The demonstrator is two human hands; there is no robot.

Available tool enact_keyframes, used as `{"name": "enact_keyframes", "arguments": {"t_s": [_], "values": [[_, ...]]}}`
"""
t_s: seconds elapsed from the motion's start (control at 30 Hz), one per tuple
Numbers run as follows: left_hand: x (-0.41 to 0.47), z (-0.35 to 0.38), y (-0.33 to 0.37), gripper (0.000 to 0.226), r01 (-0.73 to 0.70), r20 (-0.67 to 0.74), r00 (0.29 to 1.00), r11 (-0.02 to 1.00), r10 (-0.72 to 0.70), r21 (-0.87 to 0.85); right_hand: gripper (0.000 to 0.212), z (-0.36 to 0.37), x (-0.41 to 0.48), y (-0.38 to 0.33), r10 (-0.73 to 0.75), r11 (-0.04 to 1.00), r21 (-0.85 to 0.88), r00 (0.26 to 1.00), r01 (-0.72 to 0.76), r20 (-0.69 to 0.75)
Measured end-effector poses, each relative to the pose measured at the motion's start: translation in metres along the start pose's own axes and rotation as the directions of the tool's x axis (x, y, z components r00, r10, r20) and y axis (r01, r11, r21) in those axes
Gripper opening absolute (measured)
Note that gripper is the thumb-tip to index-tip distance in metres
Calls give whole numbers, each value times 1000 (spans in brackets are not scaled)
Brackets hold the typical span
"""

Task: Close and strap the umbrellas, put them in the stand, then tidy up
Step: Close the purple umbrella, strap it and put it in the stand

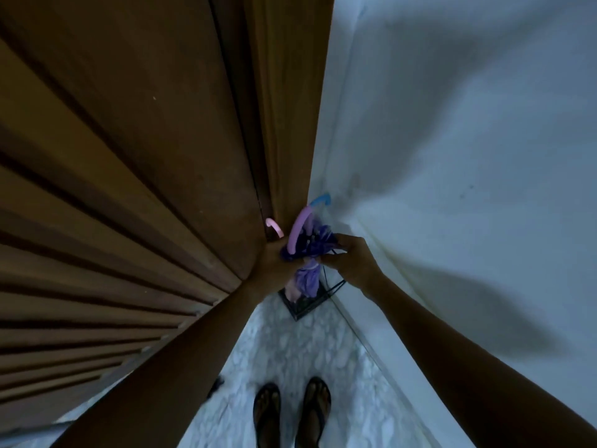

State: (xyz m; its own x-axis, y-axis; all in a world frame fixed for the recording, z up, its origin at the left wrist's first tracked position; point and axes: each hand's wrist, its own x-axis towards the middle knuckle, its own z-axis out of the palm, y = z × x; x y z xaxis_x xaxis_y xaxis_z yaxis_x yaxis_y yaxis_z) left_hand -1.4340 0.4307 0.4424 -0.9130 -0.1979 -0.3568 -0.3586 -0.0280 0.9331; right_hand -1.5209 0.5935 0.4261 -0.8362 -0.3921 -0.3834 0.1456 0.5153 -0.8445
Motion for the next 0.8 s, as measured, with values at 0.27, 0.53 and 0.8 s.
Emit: {"name": "enact_keyframes", "arguments": {"t_s": [0.27, 0.53, 0.8], "values": [[47, 19, -93, 59, 1, -50, 999, 986, 8, 169, 28, 30, 45, 91, 101, 995, 12, 995, -101, -7], [71, 33, -160, 55, -33, -85, 995, 969, 56, 244, 29, 49, 68, 143, 199, 978, 65, 980, -199, 7], [86, 40, -174, 35, 115, -157, 985, 956, -74, 271, 29, 52, 80, 155, 255, 966, 49, 967, -253, -28]]}}
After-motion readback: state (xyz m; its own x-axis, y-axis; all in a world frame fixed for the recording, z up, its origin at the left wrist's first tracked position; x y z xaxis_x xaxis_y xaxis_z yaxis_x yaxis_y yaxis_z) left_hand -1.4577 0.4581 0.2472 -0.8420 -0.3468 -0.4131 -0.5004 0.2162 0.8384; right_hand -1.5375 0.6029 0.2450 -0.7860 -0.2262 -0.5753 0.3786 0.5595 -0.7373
